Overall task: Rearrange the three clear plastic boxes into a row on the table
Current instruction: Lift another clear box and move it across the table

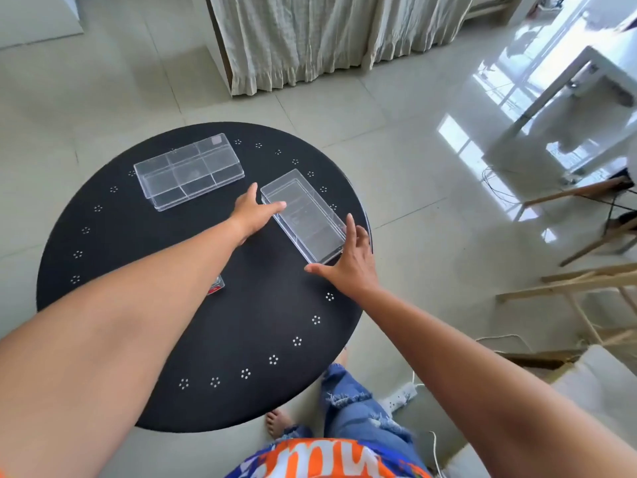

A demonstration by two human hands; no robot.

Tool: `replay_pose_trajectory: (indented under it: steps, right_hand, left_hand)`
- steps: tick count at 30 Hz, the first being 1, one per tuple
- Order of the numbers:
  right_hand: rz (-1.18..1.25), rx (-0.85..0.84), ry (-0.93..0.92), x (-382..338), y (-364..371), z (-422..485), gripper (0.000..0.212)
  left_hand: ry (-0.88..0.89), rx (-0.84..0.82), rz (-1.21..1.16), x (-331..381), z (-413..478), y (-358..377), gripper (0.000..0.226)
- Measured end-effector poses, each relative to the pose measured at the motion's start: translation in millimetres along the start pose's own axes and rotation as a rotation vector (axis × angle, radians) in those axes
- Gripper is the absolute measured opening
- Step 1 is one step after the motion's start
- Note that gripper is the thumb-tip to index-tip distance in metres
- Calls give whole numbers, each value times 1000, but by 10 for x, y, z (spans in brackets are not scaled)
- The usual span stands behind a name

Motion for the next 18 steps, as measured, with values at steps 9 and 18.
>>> replay_pose_trajectory:
  steps: [9, 18]
  right_hand:
    - [66, 35, -10, 82, 164, 59, 129]
    - [374, 176, -134, -8, -70, 207, 80]
  left_hand:
    - [-50, -83, -167, 21, 270, 194, 85]
    - [27, 11, -247, 135, 223, 30, 65]
Point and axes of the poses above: each hand's wrist, its own z-axis towards the middle knuckle, its own y-axis out of the palm, x = y × z, the point moved 5 cm from there along z, towards the middle knuckle, and after that the axes turned 5 degrees about x, right-handed, at the moved point
